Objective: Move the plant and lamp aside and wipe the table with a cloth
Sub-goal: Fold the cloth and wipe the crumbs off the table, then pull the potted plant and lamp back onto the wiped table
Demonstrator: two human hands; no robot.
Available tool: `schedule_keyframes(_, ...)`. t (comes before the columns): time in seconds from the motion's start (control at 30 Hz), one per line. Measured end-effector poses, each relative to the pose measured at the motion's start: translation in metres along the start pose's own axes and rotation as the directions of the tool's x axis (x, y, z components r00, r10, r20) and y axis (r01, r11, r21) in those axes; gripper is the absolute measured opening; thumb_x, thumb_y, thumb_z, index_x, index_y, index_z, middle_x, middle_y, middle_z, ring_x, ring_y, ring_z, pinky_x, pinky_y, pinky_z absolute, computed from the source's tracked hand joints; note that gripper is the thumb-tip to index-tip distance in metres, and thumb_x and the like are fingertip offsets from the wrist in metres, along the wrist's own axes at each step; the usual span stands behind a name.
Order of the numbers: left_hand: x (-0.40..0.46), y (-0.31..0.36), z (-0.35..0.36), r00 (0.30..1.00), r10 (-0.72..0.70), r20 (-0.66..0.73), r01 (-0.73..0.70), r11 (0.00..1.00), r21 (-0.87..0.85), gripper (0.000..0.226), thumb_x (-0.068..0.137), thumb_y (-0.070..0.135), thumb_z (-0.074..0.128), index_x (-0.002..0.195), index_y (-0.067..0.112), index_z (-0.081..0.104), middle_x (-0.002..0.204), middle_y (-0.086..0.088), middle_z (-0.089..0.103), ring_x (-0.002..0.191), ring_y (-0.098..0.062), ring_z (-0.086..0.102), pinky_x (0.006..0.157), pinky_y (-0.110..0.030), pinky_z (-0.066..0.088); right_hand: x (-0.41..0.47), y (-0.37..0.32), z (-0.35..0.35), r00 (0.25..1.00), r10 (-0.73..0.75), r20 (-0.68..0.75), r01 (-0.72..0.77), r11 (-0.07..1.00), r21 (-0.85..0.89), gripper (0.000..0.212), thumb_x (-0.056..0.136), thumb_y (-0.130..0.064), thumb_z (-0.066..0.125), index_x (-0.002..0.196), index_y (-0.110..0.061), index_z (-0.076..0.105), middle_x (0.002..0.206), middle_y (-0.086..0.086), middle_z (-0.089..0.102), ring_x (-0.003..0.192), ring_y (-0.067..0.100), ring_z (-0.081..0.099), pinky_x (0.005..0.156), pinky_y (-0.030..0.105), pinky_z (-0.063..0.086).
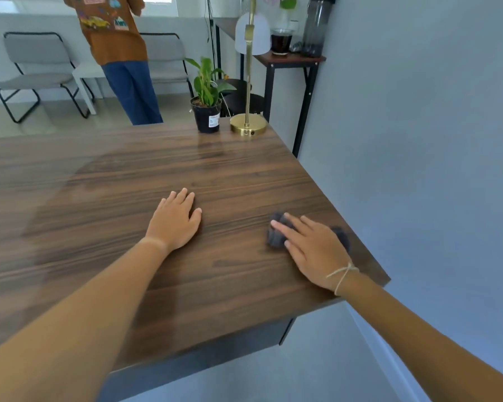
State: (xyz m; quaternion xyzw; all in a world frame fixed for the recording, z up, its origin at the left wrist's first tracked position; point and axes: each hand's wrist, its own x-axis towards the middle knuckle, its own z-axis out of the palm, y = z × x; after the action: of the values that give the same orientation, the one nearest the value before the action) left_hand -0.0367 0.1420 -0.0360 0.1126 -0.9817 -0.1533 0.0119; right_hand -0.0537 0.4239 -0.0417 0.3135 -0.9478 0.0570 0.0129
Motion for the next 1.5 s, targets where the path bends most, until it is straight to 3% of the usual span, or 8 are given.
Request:
schedule_keyframes(0.13, -0.022, -0.003, -0.003, 1.0, 0.028, 0.0, -0.028, 1.0, 0.004, 0.053, 0.097, 0.03, 0.033, 0.145, 0.007, 0.027, 0.158, -0.009, 0.019, 0.146, -0.03, 0.013, 0.119, -0.041, 0.01, -0.056, -0.017, -0.006, 0.985, -0.173, -0.026, 0.174, 0.985, 0.023, 0.047, 0.097, -0.042, 0.019, 0.136, -0.033, 0.044, 0.139, -0.001, 0.053, 0.122, 0.028, 0.055, 0.097, 0.042, 0.045)
schedule_keyframes(0.23, -0.043, -0.014, -0.008, 0.999, 0.033, -0.014, -0.033, 0.999, -0.013, 0.053, 0.097, 0.03, 0.034, 0.145, 0.008, 0.028, 0.158, -0.009, 0.02, 0.147, -0.029, 0.013, 0.118, -0.041, 0.01, -0.049, 0.023, -0.011, 0.998, 0.062, -0.011, -0.061, 0.997, 0.057, 0.044, 0.099, -0.032, 0.028, 0.142, -0.032, 0.034, 0.151, 0.0, 0.037, 0.135, 0.029, 0.038, 0.109, 0.04, 0.032)
schedule_keyframes(0.33, -0.065, -0.024, -0.011, 0.999, 0.03, -0.017, -0.03, 0.999, -0.021, 0.053, 0.097, 0.03, 0.035, 0.145, 0.007, 0.028, 0.158, -0.009, 0.02, 0.147, -0.029, 0.013, 0.119, -0.042, 0.01, -0.033, 0.034, -0.009, 0.95, 0.312, -0.003, -0.312, 0.95, -0.008, 0.046, 0.1, -0.03, 0.026, 0.146, -0.035, 0.023, 0.155, 0.0, 0.028, 0.137, 0.026, 0.032, 0.111, 0.039, 0.027)
schedule_keyframes(0.47, -0.085, -0.026, -0.015, 0.999, 0.052, 0.004, -0.052, 0.998, -0.022, 0.053, 0.098, 0.029, 0.033, 0.145, 0.007, 0.026, 0.158, -0.009, 0.018, 0.147, -0.029, 0.013, 0.119, -0.041, 0.009, -0.036, 0.016, -0.004, 0.918, 0.395, -0.011, -0.395, 0.916, -0.062, 0.047, 0.1, -0.035, 0.021, 0.147, -0.036, 0.017, 0.156, 0.0, 0.024, 0.139, 0.027, 0.027, 0.111, 0.042, 0.026)
schedule_keyframes(0.6, -0.094, -0.023, -0.019, 0.997, 0.08, 0.006, -0.08, 0.996, -0.026, 0.053, 0.098, 0.03, 0.033, 0.146, 0.008, 0.026, 0.158, -0.009, 0.018, 0.147, -0.029, 0.013, 0.119, -0.041, 0.009, -0.039, 0.017, -0.017, 0.908, 0.414, 0.073, -0.417, 0.909, 0.033, 0.049, 0.099, -0.041, 0.026, 0.147, -0.036, 0.018, 0.158, -0.001, 0.019, 0.141, 0.026, 0.025, 0.112, 0.043, 0.026)
schedule_keyframes(0.73, -0.084, -0.018, -0.027, 0.995, 0.096, -0.019, -0.097, 0.994, -0.041, 0.053, 0.097, 0.031, 0.033, 0.145, 0.009, 0.027, 0.158, -0.008, 0.019, 0.147, -0.029, 0.013, 0.12, -0.041, 0.01, -0.029, 0.017, -0.04, 0.905, 0.418, -0.073, -0.387, 0.884, 0.263, 0.047, 0.097, -0.04, 0.034, 0.143, -0.03, 0.031, 0.151, 0.001, 0.034, 0.134, 0.025, 0.037, 0.108, 0.044, 0.034)
schedule_keyframes(0.83, -0.067, -0.012, -0.034, 0.995, 0.095, -0.038, -0.096, 0.994, -0.052, 0.053, 0.097, 0.03, 0.033, 0.145, 0.009, 0.027, 0.158, -0.008, 0.019, 0.147, -0.028, 0.012, 0.119, -0.041, 0.009, -0.007, 0.023, -0.059, 0.895, 0.427, -0.128, -0.349, 0.851, 0.392, 0.046, 0.098, -0.038, 0.036, 0.142, -0.025, 0.035, 0.151, 0.003, 0.035, 0.138, 0.023, 0.033, 0.112, 0.04, 0.028)
schedule_keyframes(1.5, 0.111, 0.0, -0.064, 0.99, -0.099, -0.101, 0.089, 0.991, -0.104, 0.057, 0.097, 0.035, 0.034, 0.148, 0.013, 0.02, 0.159, -0.005, 0.014, 0.148, -0.025, 0.009, 0.12, -0.038, 0.007, 0.259, 0.054, -0.057, 0.973, 0.219, -0.073, -0.146, 0.827, 0.543, 0.069, 0.088, -0.046, 0.054, 0.146, -0.021, 0.028, 0.15, 0.005, 0.037, 0.135, 0.026, 0.037, 0.104, 0.038, 0.036)
